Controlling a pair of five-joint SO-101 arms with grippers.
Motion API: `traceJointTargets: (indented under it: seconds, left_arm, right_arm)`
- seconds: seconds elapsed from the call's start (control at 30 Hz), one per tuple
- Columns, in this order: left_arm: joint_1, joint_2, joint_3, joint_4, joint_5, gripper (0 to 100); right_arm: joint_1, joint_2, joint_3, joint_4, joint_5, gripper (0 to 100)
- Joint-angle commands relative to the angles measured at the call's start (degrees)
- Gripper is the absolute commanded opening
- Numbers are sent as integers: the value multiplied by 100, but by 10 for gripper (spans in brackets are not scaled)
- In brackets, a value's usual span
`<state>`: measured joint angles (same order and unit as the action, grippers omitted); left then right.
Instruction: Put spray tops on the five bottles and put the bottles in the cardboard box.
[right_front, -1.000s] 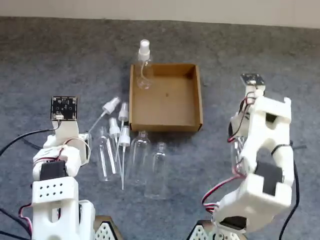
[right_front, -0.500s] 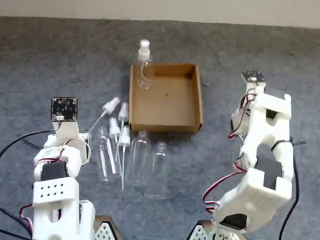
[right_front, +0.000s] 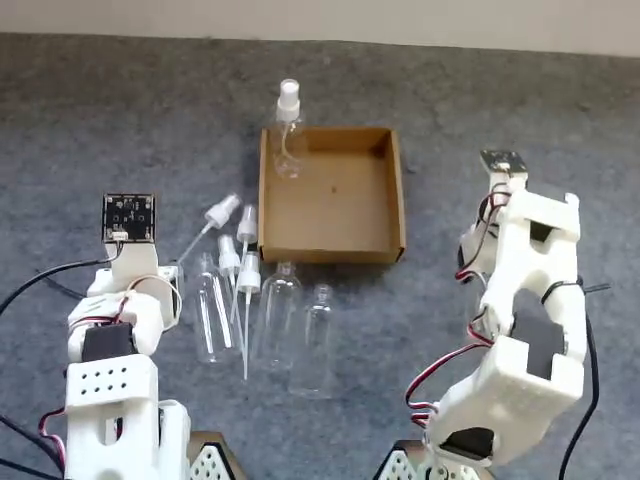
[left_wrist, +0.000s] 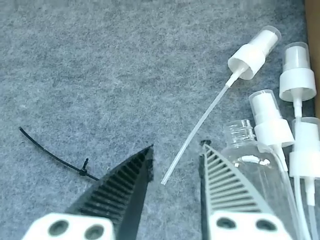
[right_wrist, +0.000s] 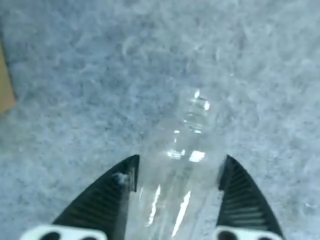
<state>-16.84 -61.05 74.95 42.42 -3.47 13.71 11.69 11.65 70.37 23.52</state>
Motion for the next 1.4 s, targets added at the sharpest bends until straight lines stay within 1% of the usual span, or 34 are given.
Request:
traceJointTargets:
  seconds: [0.0, 0.17, 0.23, 0.37, 0.47, 0.57, 0.7, 0.8, 0.93, 1.07, 1.2, 1.3, 1.37]
  left_arm:
    - [-31, -84, -40, -123, -9, 146]
    - [-31, -48, -127, -123, -35, 147]
    - [-31, 22, -400, -70, -325, 147]
    - [101, 822, -1349, 738, -677, 147]
    - [330, 1912, -2404, 1240, -905, 147]
    - [558, 3134, -3793, 1899, -1064, 148]
    - [848, 4655, -5701, 2743, -1248, 153]
    - [1015, 5701, -6949, 3095, -1407, 194]
    - [1147, 7134, -8391, 3200, -1433, 200]
    - [1297, 8453, -9499, 3200, -1433, 200]
    - [1402, 9411, -10202, 3332, -1442, 200]
    - [1376, 9930, -10589, 3358, -1459, 199]
    - [1367, 10220, -10765, 3358, -1609, 199]
  right_arm:
    - [-31, -40, 4, -92, 70, 95]
    - [-48, -127, -31, -4, 70, 58]
    - [-57, -321, -31, 127, 70, 51]
    - [-365, -1156, 4, 198, 70, 33]
    - [-743, -1921, 365, 242, 70, 29]
    - [-1051, -2571, 848, 242, 88, 29]
    - [-1174, -3284, 1393, 242, 431, 29]
    - [-1174, -3793, 1675, 242, 466, 29]
    - [-1244, -4514, 2000, 233, 475, 29]
    - [-1675, -5130, 2308, 242, 475, 29]
    - [-1965, -5402, 2501, 277, 431, 29]
    - [-2018, -5411, 2501, 286, 431, 29]
    - [-2018, -5420, 2501, 277, 431, 29]
